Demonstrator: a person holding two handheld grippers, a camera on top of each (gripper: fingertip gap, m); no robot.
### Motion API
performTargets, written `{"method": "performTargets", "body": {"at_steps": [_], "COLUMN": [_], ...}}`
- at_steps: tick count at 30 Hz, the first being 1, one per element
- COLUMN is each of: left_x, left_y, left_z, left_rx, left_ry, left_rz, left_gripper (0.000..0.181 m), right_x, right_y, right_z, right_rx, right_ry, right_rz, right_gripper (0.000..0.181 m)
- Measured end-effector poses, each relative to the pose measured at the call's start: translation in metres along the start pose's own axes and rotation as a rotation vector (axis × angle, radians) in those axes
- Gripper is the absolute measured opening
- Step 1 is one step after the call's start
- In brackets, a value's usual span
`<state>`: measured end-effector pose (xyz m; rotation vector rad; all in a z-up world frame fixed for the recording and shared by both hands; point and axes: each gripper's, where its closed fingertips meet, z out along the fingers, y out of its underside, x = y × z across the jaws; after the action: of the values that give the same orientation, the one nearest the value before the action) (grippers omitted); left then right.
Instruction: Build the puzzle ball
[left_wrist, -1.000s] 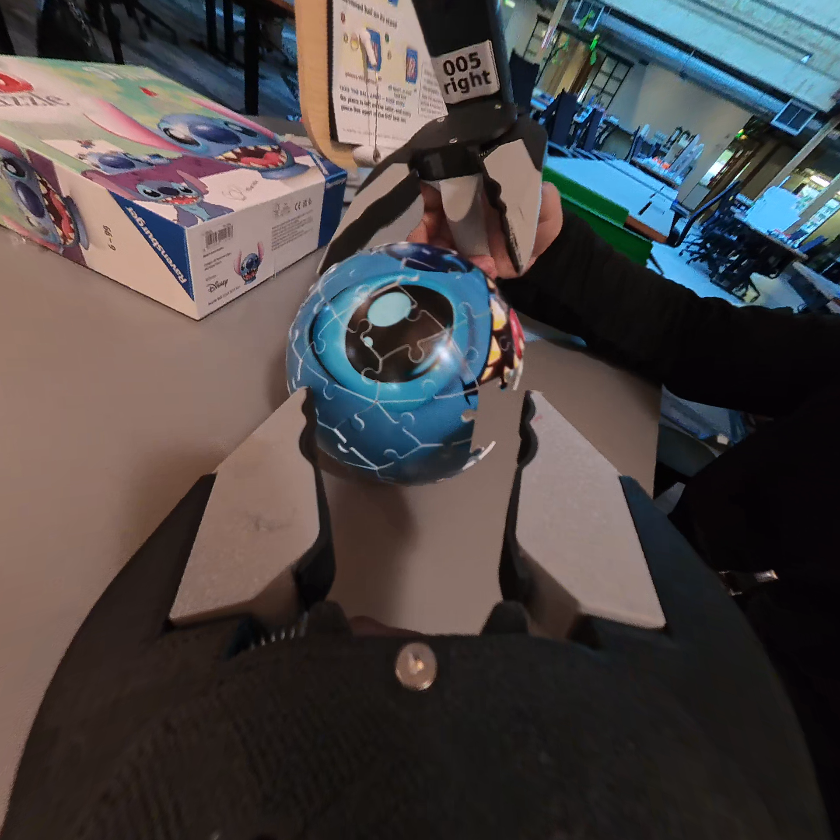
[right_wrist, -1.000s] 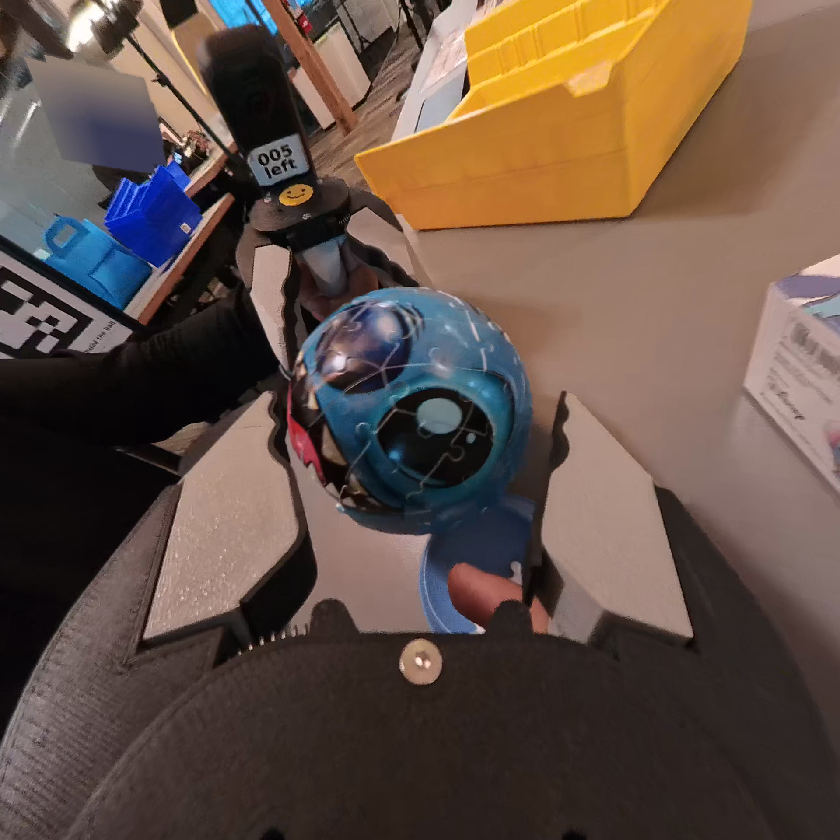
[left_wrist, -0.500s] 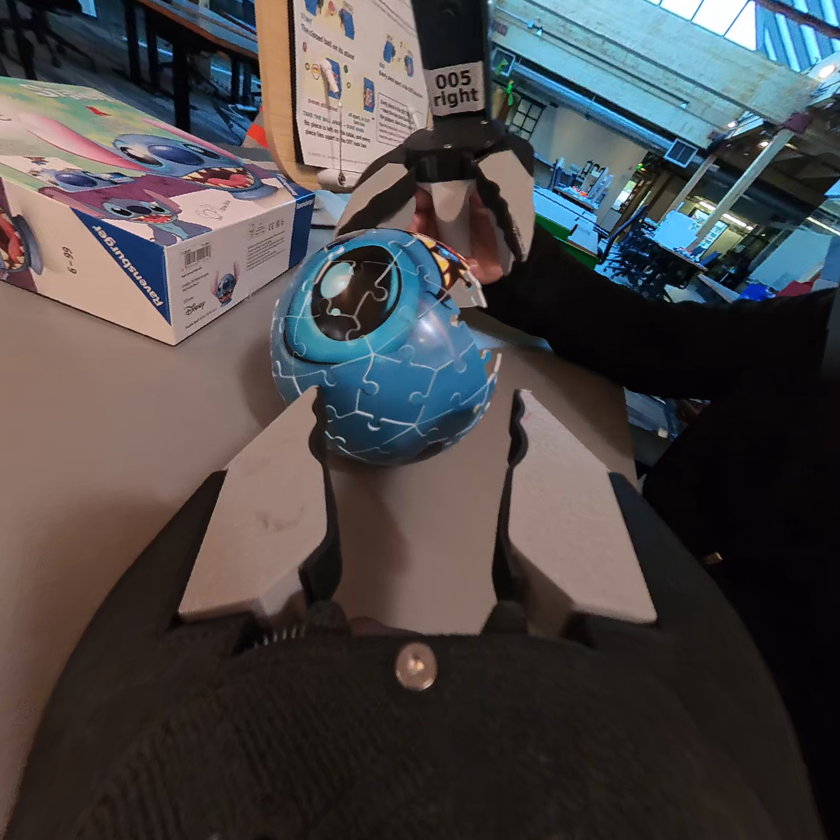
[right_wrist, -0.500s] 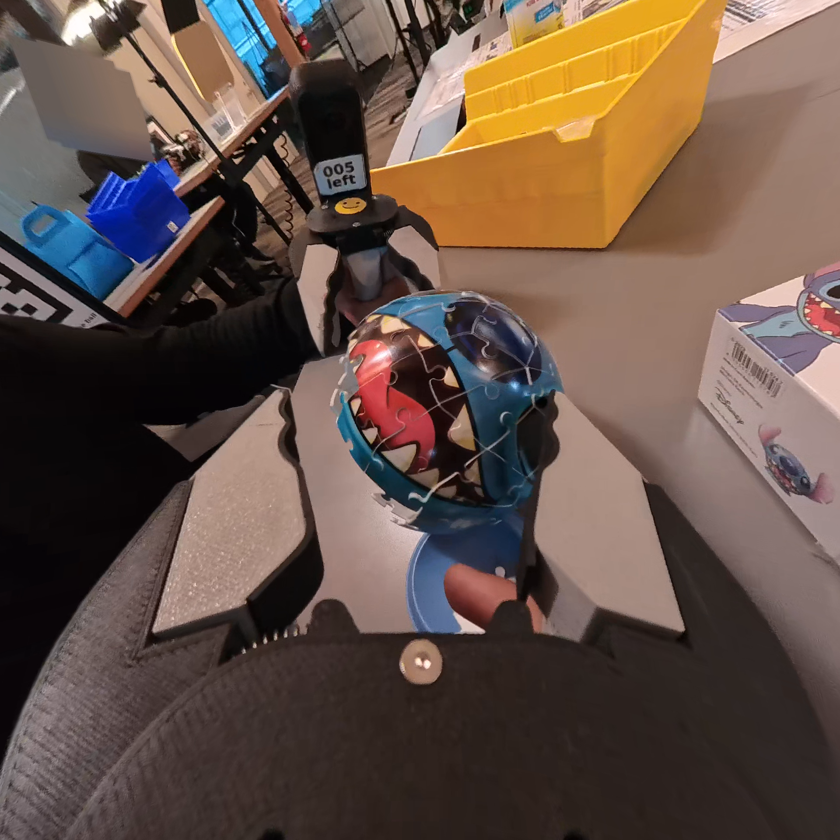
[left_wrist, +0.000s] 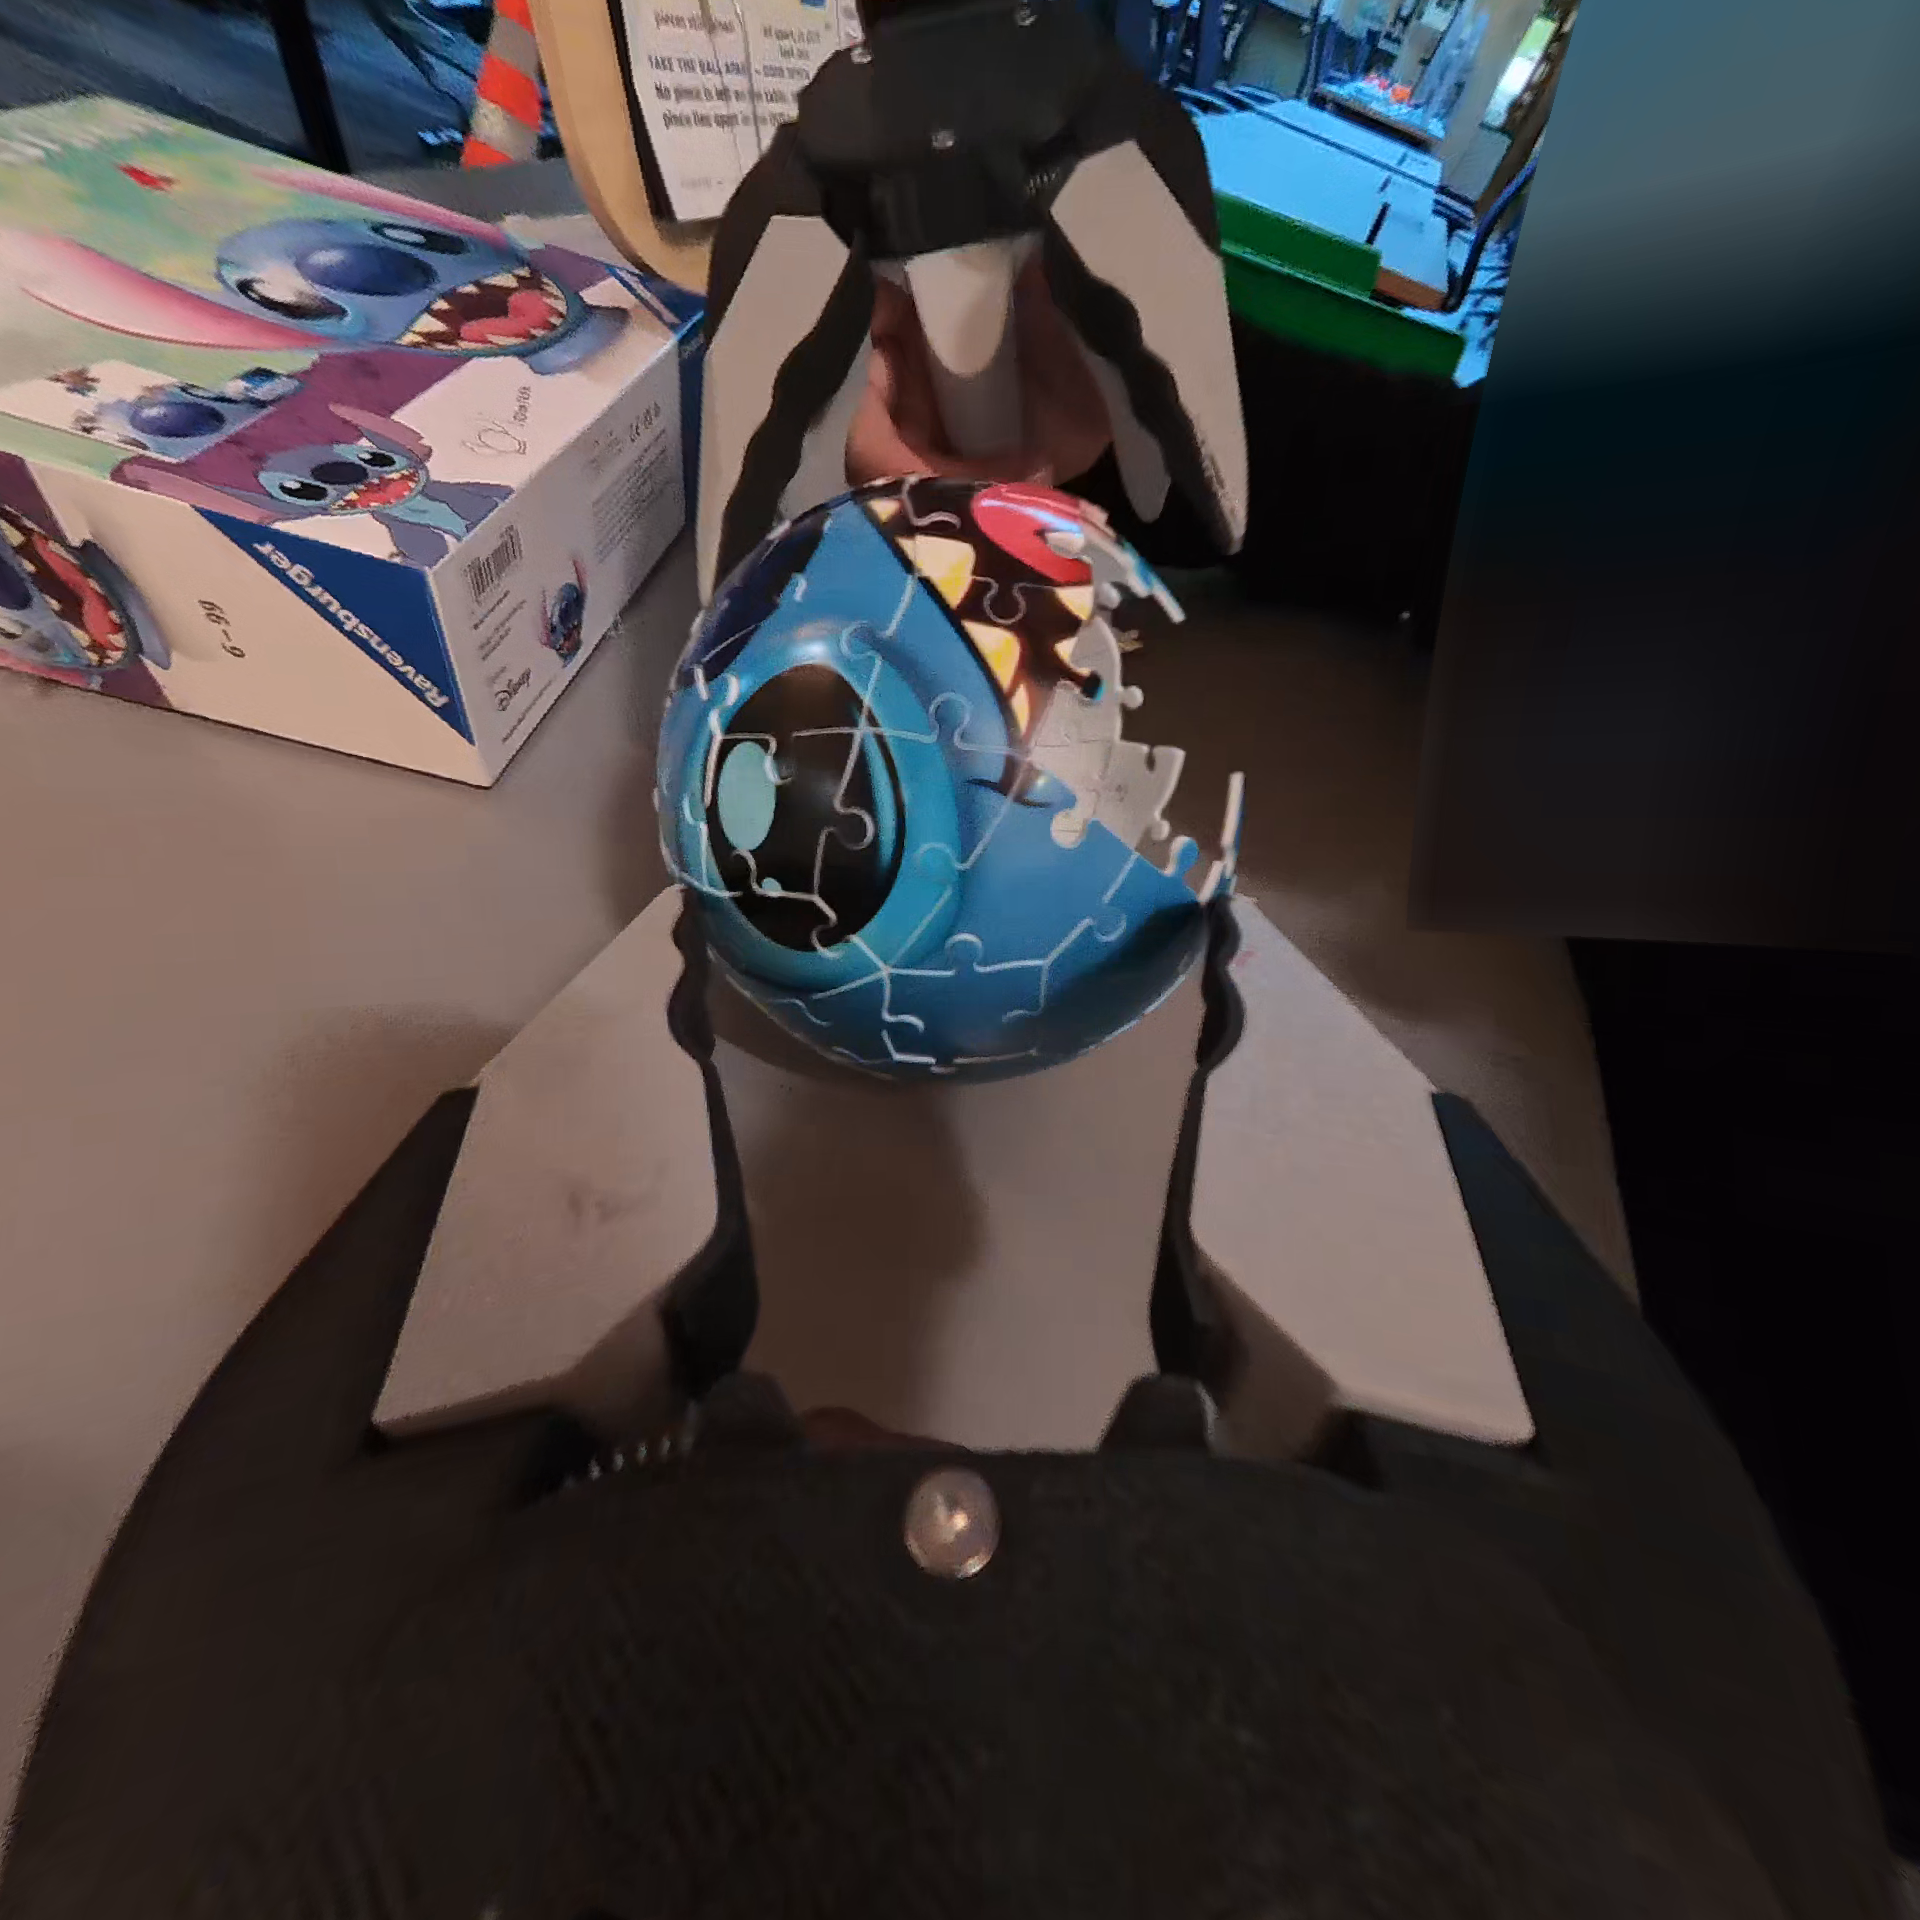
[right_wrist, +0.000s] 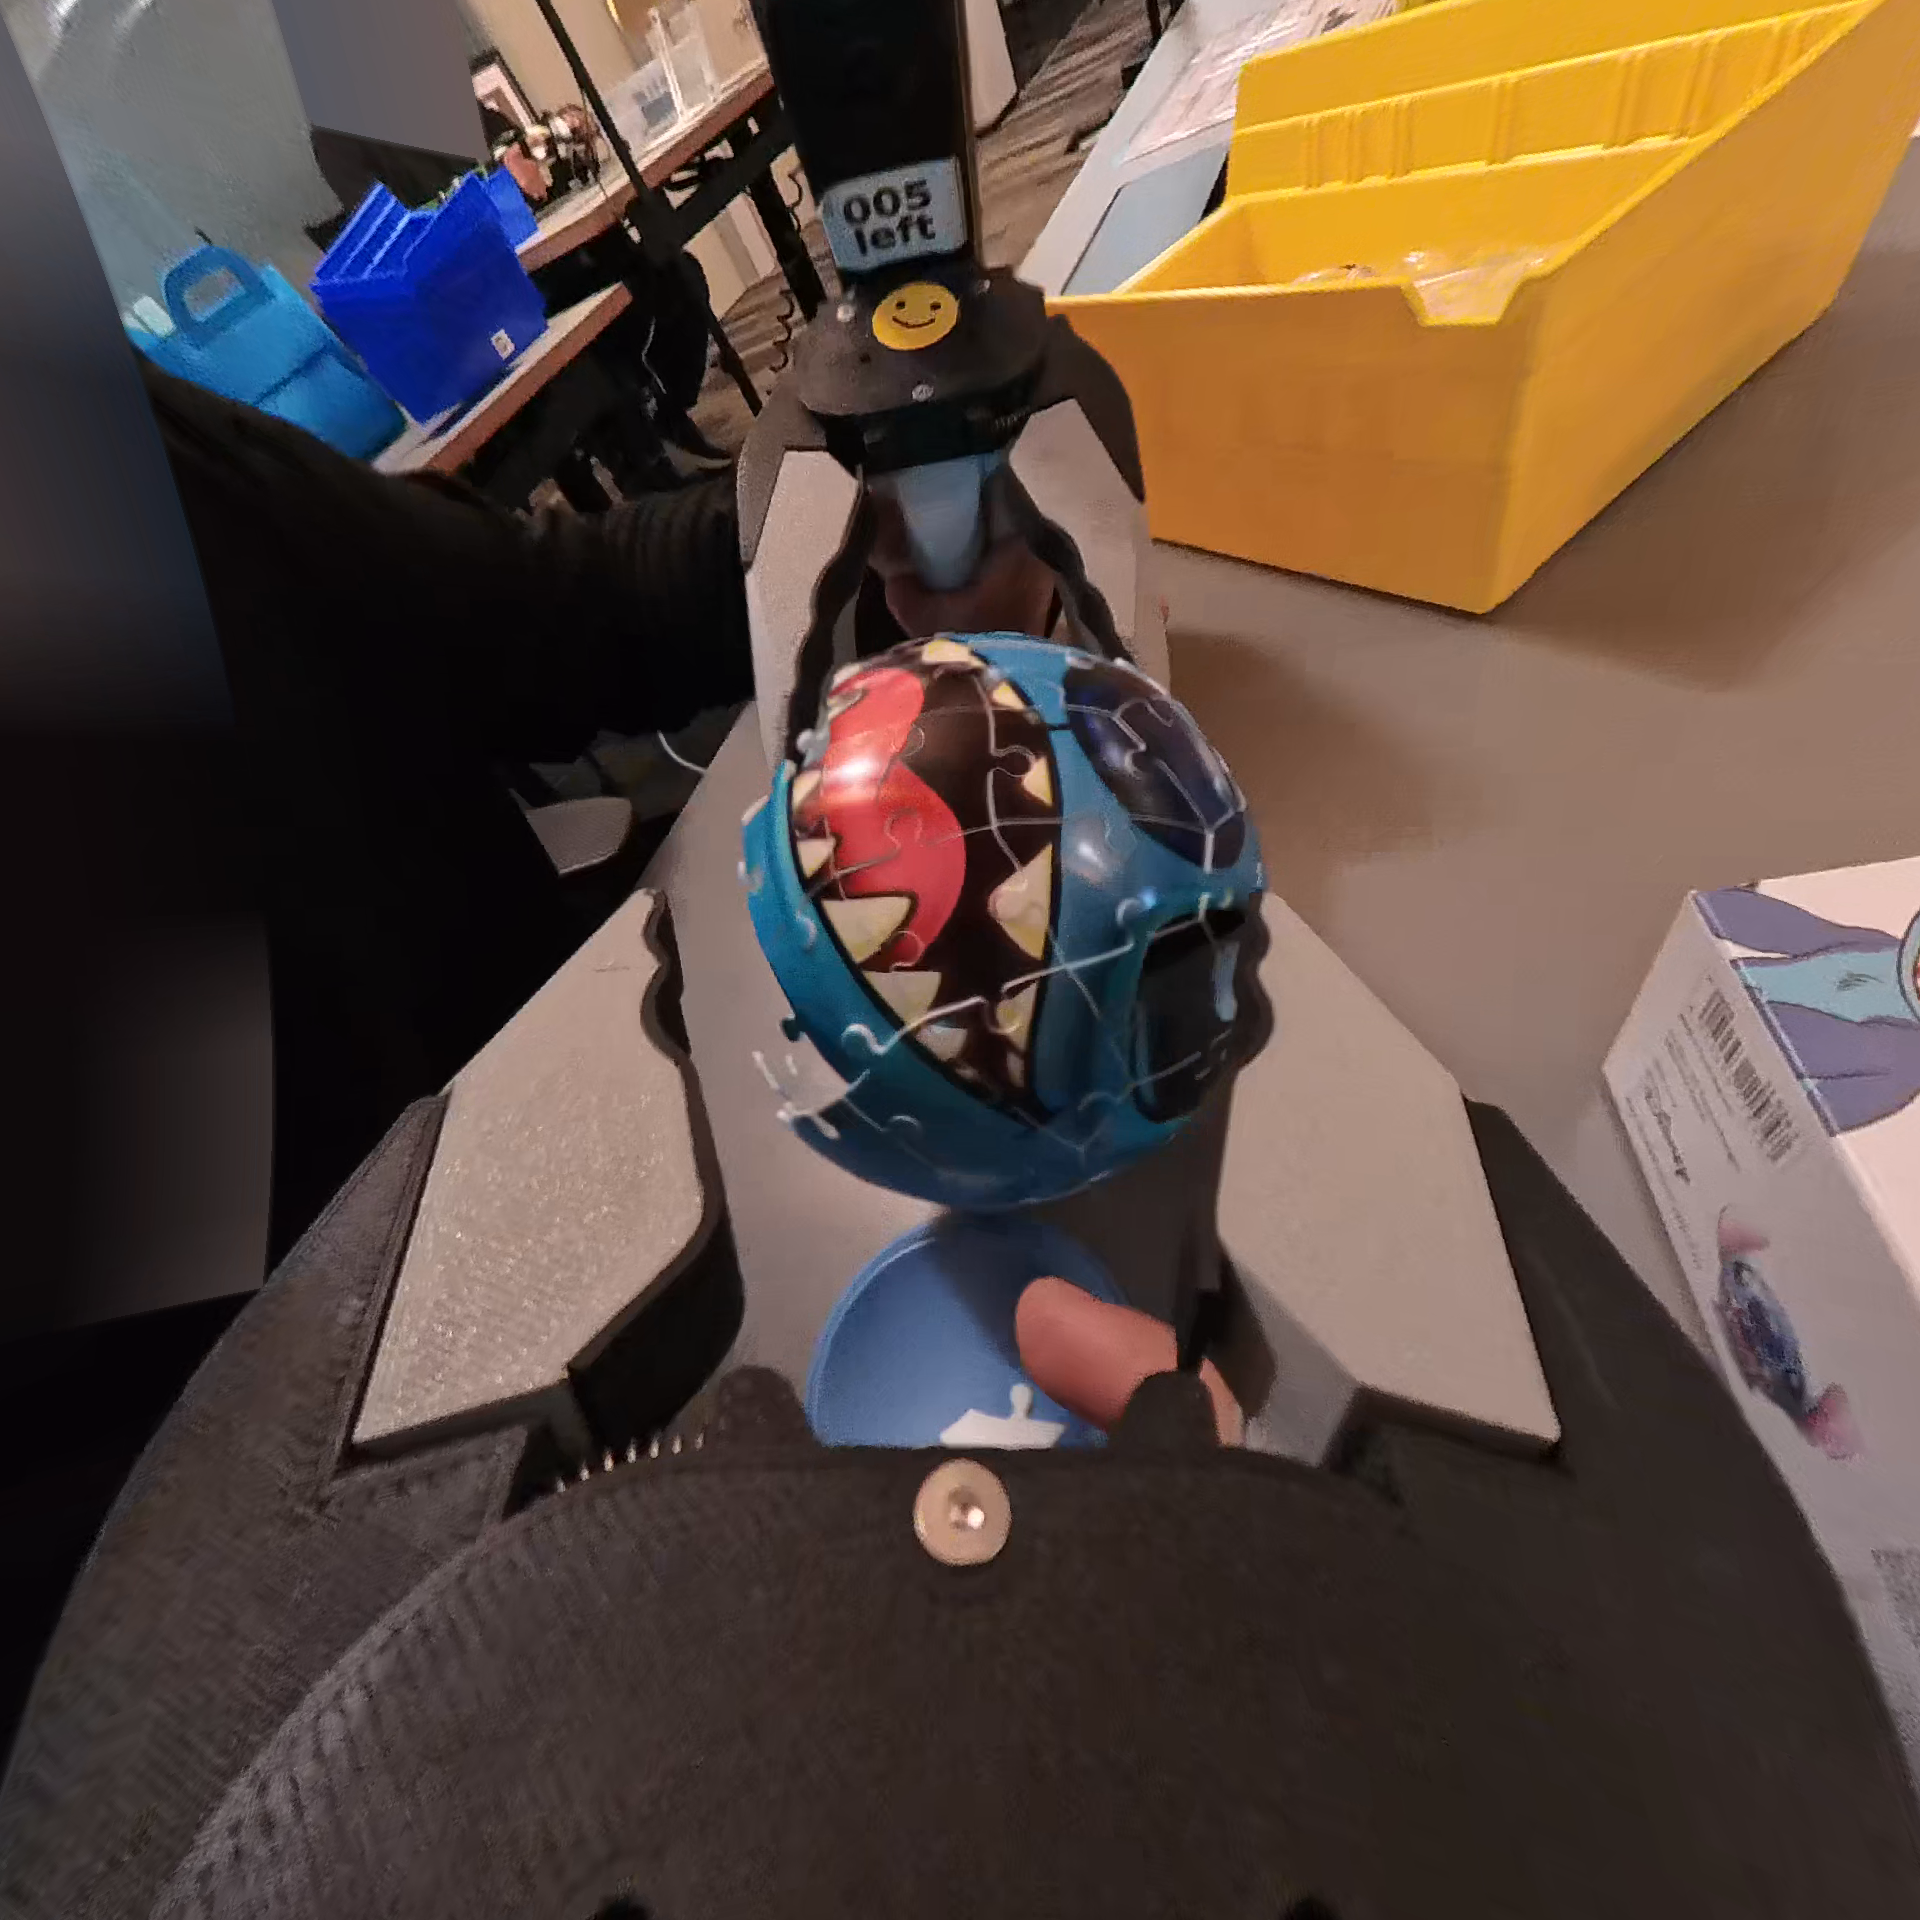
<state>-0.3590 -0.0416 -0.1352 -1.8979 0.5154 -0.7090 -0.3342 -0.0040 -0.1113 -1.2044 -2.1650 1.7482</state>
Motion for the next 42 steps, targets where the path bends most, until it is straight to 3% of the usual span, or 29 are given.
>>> {"method": "performTargets", "body": {"at_steps": [7,13,18,27,32,38,42], "left_x": [0.012,0.073,0.075,0.037,0.035,0.044,0.033], "left_y": [-0.007,-0.022,-0.013,-0.004,-0.001,-0.002,-0.008], "left_z": [-0.008,-0.014,-0.012,0.001,0.011,0.003,-0.002], "left_rx": [0.122,0.189,0.15,0.108,0.103,0.106,0.142], "left_ry": [0.129,0.364,0.314,0.137,0.112,0.14,0.108], "left_rz": [-0.091,-0.039,0.065,0.029,0.042,0.127,0.096], "left_gripper": [0.075,0.063,0.053,0.078,0.079,0.076,0.094], "right_x": [0.003,-0.026,-0.026,-0.016,-0.017,-0.022,-0.025], "right_y": [0.016,0.018,0.014,0.005,0.005,0.004,0.007], "right_z": [0.008,0.005,0.014,0.011,0.01,0.011,0.019], "right_rx": [-0.035,-0.013,-0.032,-0.012,-0.007,-0.004,-0.024], "right_ry": [-0.098,-0.274,-0.279,-0.267,-0.275,-0.314,-0.34], "right_rz": [0.015,-0.086,-0.128,-0.129,-0.113,-0.117,-0.134], "right_gripper": [0.109,0.114,0.117,0.113,0.115,0.114,0.114]}}
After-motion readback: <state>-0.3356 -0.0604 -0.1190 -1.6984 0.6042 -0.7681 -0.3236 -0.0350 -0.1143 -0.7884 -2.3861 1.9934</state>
